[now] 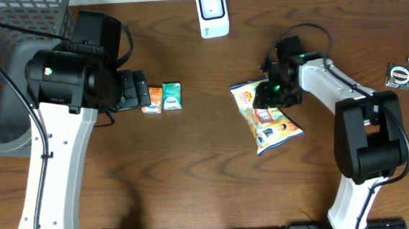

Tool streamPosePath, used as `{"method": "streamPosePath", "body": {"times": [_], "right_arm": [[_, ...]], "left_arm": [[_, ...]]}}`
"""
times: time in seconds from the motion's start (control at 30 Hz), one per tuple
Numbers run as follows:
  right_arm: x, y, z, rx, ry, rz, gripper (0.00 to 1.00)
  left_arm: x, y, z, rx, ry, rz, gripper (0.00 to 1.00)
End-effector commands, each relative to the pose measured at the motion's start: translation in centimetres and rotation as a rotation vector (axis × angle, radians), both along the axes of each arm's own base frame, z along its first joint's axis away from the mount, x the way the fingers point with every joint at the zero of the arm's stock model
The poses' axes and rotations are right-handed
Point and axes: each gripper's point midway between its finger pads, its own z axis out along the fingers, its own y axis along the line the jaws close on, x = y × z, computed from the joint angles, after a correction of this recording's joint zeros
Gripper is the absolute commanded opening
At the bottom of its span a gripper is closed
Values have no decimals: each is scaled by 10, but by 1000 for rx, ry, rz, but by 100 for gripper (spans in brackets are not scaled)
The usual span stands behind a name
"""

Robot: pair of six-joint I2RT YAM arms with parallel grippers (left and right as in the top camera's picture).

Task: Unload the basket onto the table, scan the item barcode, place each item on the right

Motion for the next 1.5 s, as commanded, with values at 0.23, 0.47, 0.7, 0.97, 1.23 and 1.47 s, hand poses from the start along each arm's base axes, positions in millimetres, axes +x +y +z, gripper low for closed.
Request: {"method": "streamPosePath", "body": {"times": [0.23,0.47,0.7,0.97,1.23,1.47], "right_arm": [[1,19,15,134,61,-86,1],[74,47,101,283,-171,-117,1],[135,83,165,447,-401,-216,1],[199,95,198,630,-540,-371,1],[248,128,165,706,-477,-384,1],[252,125,161,686,-501,-343,1]], "left_arm": [[-1,1,-1,5,6,6,98],[-1,1,-1,5,6,6,98],[-1,1,-1,5,6,6,98],[-1,1,-1,5,6,6,98],[-1,1,-1,5,6,6,98],[-1,1,-1,5,6,6,98]]}}
